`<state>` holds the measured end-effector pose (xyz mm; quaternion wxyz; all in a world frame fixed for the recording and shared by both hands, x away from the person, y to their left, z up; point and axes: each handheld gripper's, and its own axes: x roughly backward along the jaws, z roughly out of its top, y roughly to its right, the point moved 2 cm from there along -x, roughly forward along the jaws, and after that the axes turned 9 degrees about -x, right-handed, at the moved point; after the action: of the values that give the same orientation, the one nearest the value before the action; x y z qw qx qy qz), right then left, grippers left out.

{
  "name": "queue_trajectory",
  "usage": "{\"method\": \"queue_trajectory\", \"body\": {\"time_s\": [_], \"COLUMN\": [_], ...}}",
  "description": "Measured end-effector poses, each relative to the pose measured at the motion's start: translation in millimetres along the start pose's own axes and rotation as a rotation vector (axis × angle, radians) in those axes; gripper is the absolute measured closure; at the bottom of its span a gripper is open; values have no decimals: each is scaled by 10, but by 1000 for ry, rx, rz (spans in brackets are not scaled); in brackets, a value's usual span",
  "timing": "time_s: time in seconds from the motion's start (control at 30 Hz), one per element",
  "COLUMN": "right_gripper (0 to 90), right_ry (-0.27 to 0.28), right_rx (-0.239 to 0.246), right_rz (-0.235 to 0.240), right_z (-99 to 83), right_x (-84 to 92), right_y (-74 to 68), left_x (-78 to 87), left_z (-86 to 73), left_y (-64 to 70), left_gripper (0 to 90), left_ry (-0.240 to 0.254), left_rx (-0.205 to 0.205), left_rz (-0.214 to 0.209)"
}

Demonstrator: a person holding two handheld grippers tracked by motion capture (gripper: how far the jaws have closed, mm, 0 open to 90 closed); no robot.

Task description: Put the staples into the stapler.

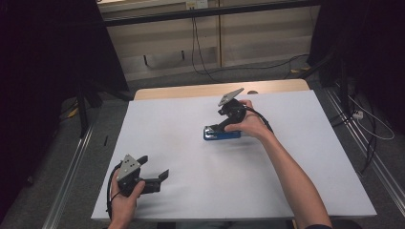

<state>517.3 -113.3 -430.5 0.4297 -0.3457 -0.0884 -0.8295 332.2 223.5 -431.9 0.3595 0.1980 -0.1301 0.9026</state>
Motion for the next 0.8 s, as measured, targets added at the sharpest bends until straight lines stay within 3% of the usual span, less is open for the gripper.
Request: {"method": "queue_trajectory", "body": {"time_s": [0.2,0.43,0.6,0.8], "right_gripper": [124,78,35,48], "right_ry": [15,69,99,150], "right_rx": [-26,-75,-122,-153], "right_rz": [-56,-86,-81,-125], "right_z": [-82,-146,-194,-247], "right_x": [67,159,205,295], "right_y": [-13,-29,-48,-84], "left_x": [-9,-10,5,15], "left_z": [-3,-2,-3,-13], "left_y": [-2,-4,-15,-37], "left_gripper": [43,43,37,37], "left_ry": [-1,-8,-4,-8], "left_rx": [7,-2,8,18], "left_rz": [2,3,23,35]}}
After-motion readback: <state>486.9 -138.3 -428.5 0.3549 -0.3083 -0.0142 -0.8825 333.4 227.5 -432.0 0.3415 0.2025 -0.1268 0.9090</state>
